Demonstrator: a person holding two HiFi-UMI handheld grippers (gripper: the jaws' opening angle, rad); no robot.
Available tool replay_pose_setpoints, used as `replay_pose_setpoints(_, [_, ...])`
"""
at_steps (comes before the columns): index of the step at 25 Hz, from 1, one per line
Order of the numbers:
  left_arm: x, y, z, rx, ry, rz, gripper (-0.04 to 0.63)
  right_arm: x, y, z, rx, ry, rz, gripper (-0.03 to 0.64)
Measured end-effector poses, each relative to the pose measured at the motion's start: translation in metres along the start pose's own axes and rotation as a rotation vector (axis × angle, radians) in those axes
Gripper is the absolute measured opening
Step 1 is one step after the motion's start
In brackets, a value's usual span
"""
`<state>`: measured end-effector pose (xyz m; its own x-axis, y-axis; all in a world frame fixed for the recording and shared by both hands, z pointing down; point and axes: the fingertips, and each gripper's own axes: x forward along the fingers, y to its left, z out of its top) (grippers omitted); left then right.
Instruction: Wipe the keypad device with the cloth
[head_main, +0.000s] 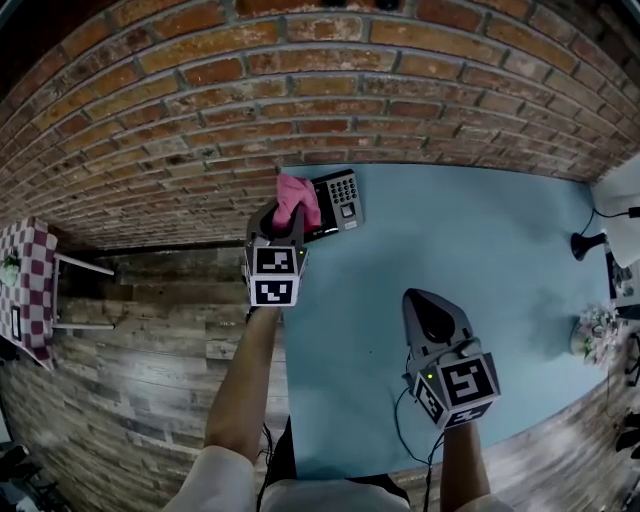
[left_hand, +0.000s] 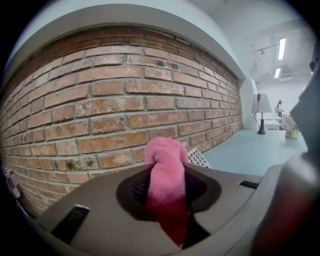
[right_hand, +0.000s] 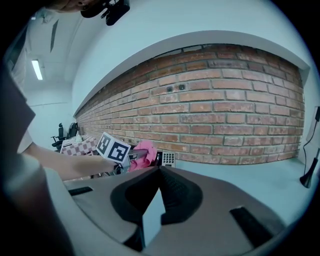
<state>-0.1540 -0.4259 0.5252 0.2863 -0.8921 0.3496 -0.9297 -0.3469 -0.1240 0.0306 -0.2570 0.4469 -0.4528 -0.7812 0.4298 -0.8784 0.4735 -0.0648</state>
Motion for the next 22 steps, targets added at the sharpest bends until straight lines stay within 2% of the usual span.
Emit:
replay_pose_setpoints(5, [-0.001,-0.006,-0.032,-0.005,0.053,-0.018,0.132,0.001,-0.006,-0.006,0.007,0.011,-0.009,0.005])
replay_pose_setpoints(22, [-0.010,-0.039,-0.081,-0.002,0.131,-0.055,0.137,-0.003,-0.013,-0.032,0.060,0.051,-0.025,0.005])
